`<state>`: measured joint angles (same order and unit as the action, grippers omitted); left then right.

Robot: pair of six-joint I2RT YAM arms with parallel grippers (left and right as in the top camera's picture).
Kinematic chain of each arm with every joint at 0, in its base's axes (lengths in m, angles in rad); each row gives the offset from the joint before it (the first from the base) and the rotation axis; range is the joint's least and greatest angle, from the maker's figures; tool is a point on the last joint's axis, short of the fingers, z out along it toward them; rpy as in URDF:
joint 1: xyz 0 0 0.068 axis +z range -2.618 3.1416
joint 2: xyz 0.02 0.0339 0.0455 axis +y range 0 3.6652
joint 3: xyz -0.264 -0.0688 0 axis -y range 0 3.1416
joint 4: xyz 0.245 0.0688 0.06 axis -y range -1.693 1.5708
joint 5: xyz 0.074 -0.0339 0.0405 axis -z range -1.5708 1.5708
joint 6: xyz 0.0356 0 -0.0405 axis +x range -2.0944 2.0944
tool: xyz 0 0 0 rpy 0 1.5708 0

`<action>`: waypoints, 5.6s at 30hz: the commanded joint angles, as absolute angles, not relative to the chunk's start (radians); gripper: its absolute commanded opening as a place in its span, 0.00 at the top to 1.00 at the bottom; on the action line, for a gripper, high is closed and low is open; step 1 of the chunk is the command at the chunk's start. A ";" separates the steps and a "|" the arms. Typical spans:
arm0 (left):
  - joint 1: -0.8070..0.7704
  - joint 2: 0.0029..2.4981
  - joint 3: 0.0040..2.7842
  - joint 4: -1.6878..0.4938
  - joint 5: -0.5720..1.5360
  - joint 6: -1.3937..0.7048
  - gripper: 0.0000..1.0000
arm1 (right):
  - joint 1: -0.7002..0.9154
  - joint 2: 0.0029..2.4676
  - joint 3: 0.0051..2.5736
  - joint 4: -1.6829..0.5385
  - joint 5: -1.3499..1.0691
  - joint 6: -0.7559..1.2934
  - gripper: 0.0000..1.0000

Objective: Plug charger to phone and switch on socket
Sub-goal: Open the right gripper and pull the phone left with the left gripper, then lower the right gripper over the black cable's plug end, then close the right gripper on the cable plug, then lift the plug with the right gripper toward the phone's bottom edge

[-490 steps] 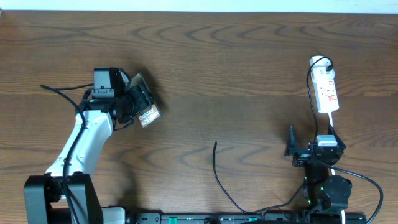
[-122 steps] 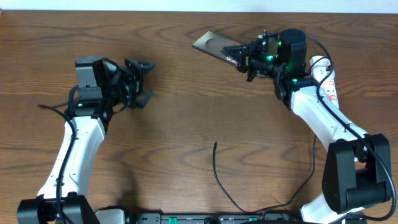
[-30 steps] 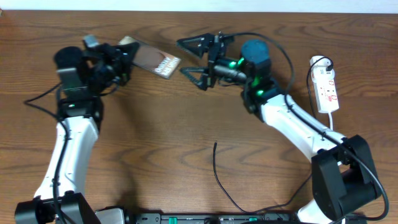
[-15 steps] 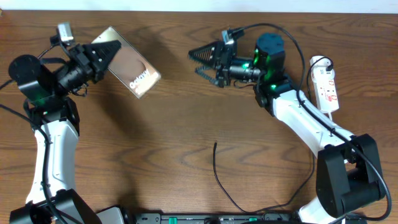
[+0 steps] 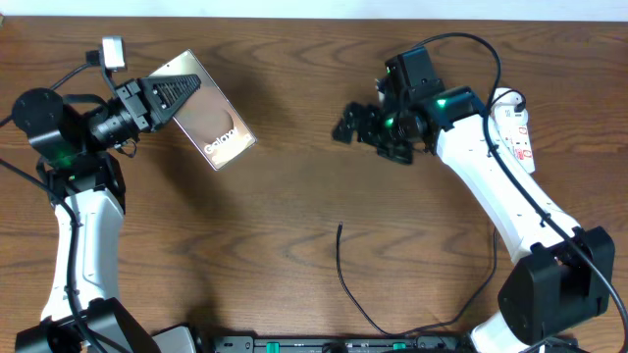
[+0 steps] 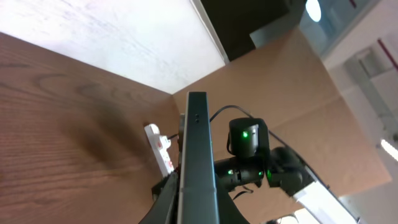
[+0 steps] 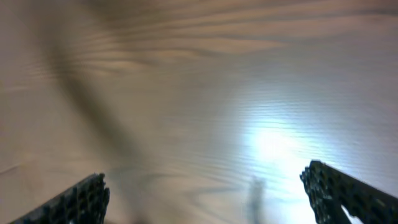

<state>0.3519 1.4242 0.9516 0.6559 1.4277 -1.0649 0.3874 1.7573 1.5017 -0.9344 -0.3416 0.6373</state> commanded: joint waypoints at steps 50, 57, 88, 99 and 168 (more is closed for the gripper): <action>0.355 1.418 0.966 0.667 1.571 -0.924 0.93 | 0.822 1.882 1.102 -0.822 0.000 0.947 0.18; 0.355 1.418 0.966 0.667 1.571 -0.924 0.93 | 0.793 1.885 1.106 -0.822 -0.025 0.934 0.21; 0.355 1.418 0.966 0.667 1.571 -0.924 0.92 | 0.785 1.885 1.106 -0.796 0.007 0.938 0.67; 0.355 1.418 0.966 0.661 1.571 -0.924 0.93 | 0.757 1.885 1.106 -0.785 0.017 0.938 0.77; 0.355 1.418 0.966 0.636 1.571 -0.924 0.93 | 0.677 1.948 1.069 -0.546 -0.970 0.268 0.99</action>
<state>0.3519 1.4246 0.9516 0.6292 1.5589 -0.9375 0.7128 1.9251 1.0855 -0.6044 -0.5835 0.5621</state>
